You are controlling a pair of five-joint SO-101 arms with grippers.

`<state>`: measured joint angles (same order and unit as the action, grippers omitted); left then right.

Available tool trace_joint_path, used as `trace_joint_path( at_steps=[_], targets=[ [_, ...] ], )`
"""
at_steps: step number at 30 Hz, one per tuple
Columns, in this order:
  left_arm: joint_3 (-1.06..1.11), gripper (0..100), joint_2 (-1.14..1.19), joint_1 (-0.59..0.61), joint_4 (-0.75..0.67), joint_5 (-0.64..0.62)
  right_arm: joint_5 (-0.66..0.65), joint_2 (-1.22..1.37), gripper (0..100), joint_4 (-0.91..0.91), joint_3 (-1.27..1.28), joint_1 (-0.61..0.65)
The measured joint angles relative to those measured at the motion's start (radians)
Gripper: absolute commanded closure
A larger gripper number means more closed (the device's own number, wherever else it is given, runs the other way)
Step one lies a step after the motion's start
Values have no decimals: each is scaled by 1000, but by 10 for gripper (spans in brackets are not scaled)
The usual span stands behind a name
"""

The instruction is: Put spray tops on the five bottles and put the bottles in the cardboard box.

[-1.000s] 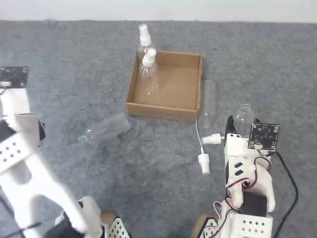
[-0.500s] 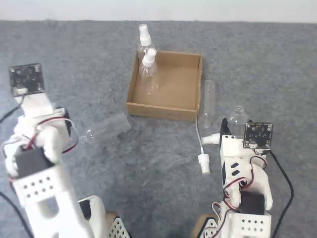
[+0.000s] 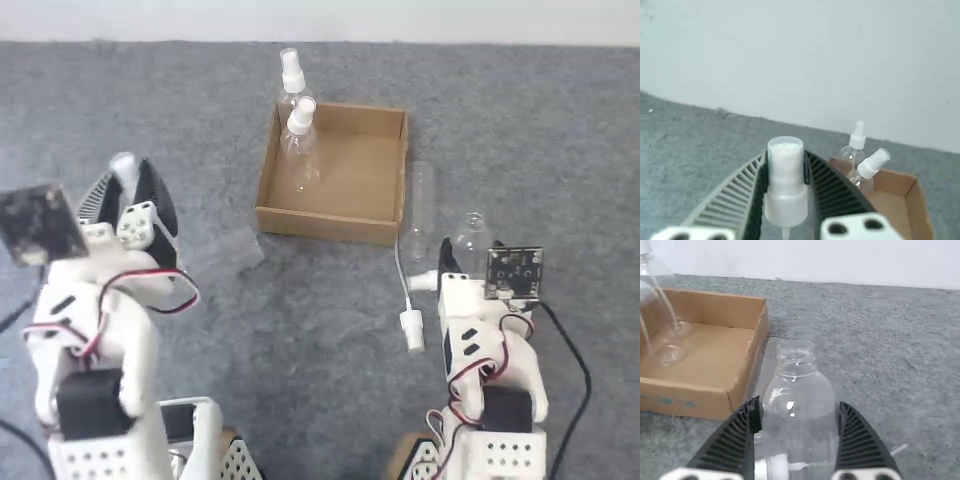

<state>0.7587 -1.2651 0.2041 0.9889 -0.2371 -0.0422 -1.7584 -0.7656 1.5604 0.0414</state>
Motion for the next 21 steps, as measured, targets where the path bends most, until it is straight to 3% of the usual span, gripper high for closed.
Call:
trace_joint_path(
  at_steps=[12, 21],
  targets=[
    [2, 988, -204, -84, -58, -149, 0, 0, 969, 0, 12, 63],
    [216, 989, -446, -84, -152, -190, 0, 0, 969, 0, 26, 152]
  ],
)
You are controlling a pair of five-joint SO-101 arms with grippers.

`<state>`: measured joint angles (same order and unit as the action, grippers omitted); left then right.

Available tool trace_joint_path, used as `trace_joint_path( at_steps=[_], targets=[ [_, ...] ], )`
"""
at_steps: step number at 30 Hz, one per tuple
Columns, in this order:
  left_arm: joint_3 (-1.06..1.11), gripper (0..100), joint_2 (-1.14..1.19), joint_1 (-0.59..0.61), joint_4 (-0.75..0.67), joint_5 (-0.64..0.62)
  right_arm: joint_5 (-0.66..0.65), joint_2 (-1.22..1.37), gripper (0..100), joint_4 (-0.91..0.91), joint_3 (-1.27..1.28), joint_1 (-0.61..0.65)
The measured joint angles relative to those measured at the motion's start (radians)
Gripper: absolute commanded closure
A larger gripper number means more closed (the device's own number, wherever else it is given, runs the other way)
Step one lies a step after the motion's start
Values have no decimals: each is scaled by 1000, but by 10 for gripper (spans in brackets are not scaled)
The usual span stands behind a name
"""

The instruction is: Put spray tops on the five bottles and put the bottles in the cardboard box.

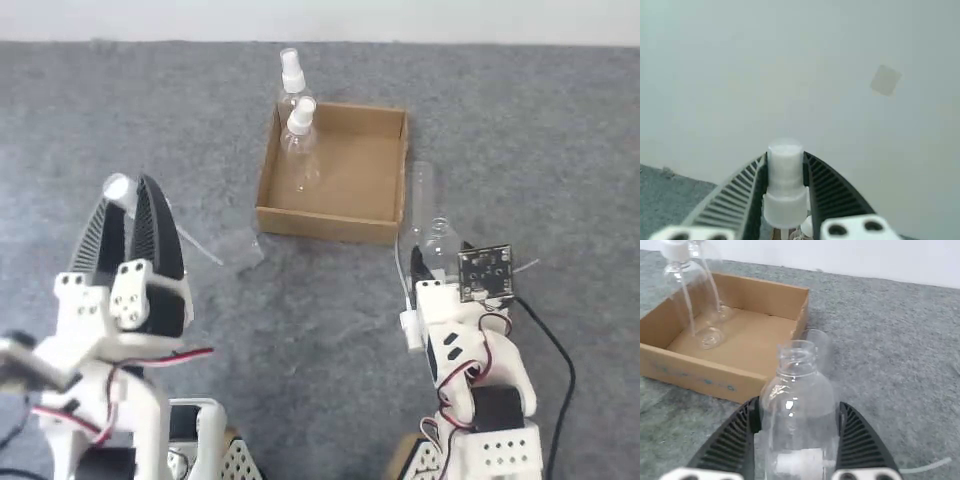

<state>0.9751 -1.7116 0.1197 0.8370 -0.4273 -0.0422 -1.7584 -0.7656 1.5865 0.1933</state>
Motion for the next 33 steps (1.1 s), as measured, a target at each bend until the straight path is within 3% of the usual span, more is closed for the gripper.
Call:
trace_joint_path(
  at_steps=[9, 16, 22, 33],
  targets=[
    [74, 989, -94, -2, -32, 0, 0, 0, 969, 0, 0, 120],
    [74, 989, -94, 0, -32, 0, -3, 0, 966, 11, 20, 296],
    [74, 989, -94, 0, -32, 0, -133, 2, 966, 138, 77, 439],
    [74, 989, -94, 0, -32, 0, -219, -20, 968, 199, 77, 608]
  ],
)
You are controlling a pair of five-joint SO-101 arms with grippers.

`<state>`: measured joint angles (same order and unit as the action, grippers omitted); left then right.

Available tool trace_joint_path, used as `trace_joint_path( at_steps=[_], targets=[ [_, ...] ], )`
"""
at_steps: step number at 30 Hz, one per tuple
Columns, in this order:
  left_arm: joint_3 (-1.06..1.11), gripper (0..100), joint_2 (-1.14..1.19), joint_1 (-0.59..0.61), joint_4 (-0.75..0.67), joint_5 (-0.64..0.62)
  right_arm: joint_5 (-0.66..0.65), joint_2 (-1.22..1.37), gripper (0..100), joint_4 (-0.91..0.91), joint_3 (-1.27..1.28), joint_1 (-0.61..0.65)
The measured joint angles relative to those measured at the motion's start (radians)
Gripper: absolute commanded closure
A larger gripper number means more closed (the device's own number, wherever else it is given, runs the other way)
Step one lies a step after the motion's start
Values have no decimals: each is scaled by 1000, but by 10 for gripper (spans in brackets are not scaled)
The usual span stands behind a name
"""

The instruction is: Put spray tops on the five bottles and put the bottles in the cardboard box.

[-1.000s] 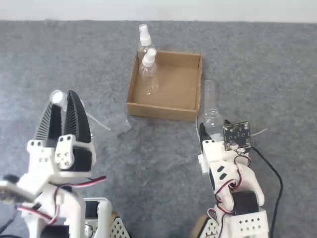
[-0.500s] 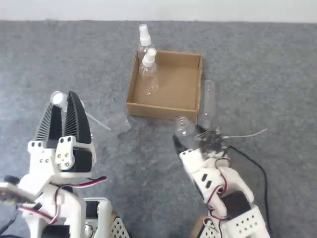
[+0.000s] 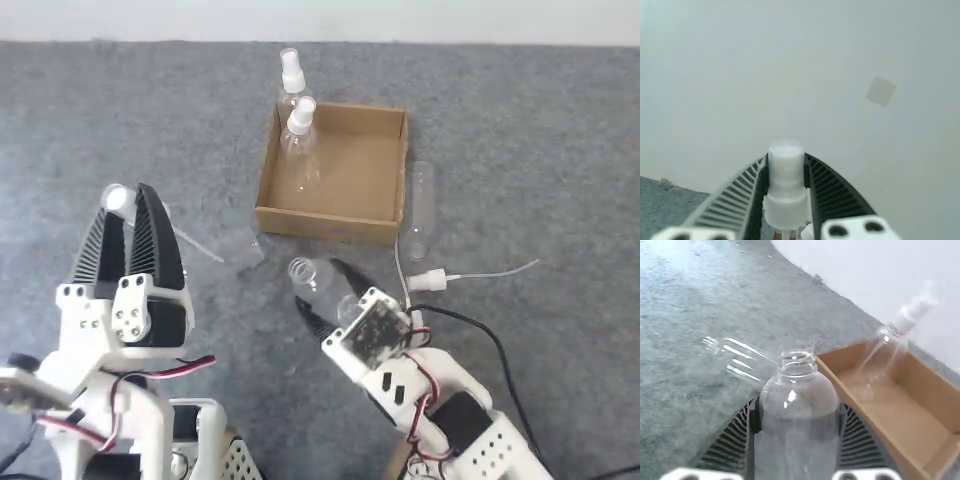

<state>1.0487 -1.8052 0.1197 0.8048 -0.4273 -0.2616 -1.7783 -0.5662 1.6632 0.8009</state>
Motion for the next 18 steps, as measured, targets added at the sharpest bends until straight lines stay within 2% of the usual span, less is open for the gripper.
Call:
trace_joint_path(
  at_steps=[6, 14, 18],
  targets=[
    [0, 989, 0, -9, 0, 0, 20, 0, 968, 0, 0, 58],
    [-2, 989, 0, -9, 0, -61, 29, 0, 968, 0, 0, 58],
    [-2, 989, 0, -75, 0, -64, 32, 0, 968, 0, 0, 58]
  ],
)
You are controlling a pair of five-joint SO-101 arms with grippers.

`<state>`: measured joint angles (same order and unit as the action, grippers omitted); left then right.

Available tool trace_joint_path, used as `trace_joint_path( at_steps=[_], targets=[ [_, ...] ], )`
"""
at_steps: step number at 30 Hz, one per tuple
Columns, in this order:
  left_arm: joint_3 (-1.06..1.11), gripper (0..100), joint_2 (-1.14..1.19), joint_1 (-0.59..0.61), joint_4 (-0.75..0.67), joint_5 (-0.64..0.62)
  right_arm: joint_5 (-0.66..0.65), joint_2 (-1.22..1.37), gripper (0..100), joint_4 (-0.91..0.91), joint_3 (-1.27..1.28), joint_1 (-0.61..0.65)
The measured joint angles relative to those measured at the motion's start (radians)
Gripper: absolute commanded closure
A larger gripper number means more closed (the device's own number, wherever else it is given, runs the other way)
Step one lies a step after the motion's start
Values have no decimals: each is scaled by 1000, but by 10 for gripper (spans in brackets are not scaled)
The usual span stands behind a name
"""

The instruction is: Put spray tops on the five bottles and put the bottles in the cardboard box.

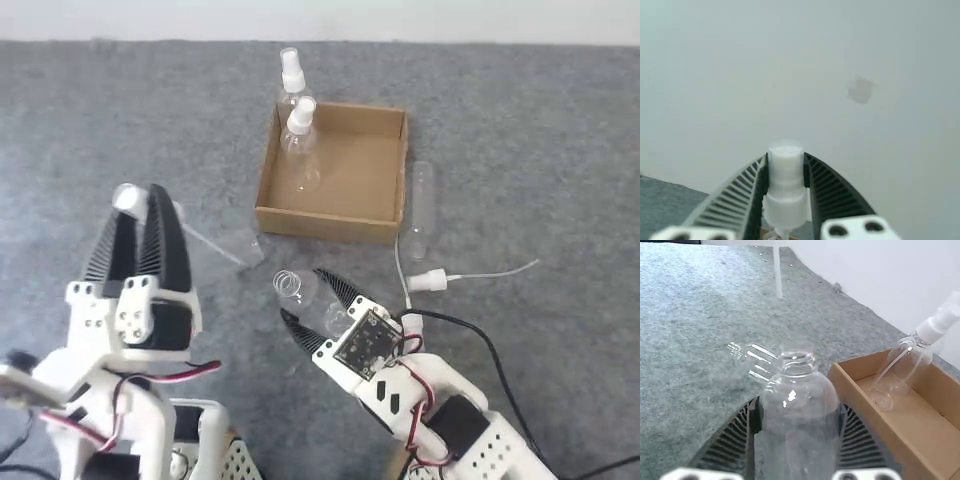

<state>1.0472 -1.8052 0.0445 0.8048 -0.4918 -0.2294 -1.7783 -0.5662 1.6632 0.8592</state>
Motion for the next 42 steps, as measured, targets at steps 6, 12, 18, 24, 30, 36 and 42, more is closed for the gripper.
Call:
trace_joint_path(
  at_steps=[6, 12, 18, 24, 30, 36, 42],
  targets=[
    [0, 989, 0, -87, 0, 0, 0, 0, 968, 0, 0, 0],
    [0, 989, 0, -118, 0, 0, 0, 0, 968, 0, 0, 0],
    [0, 989, 0, -218, 0, 52, 0, 0, 968, 0, 0, 0],
    [12, 989, 0, -244, 0, 63, 0, 0, 968, 0, 0, 5],
    [68, 989, 0, -245, 0, 66, 0, 0, 968, 0, 0, 5],
    [101, 988, 0, -245, 0, 63, 0, 0, 969, 0, 0, 5],
    [140, 988, 0, -247, 0, 112, 2, 0, 969, 0, 0, 5]
  ],
)
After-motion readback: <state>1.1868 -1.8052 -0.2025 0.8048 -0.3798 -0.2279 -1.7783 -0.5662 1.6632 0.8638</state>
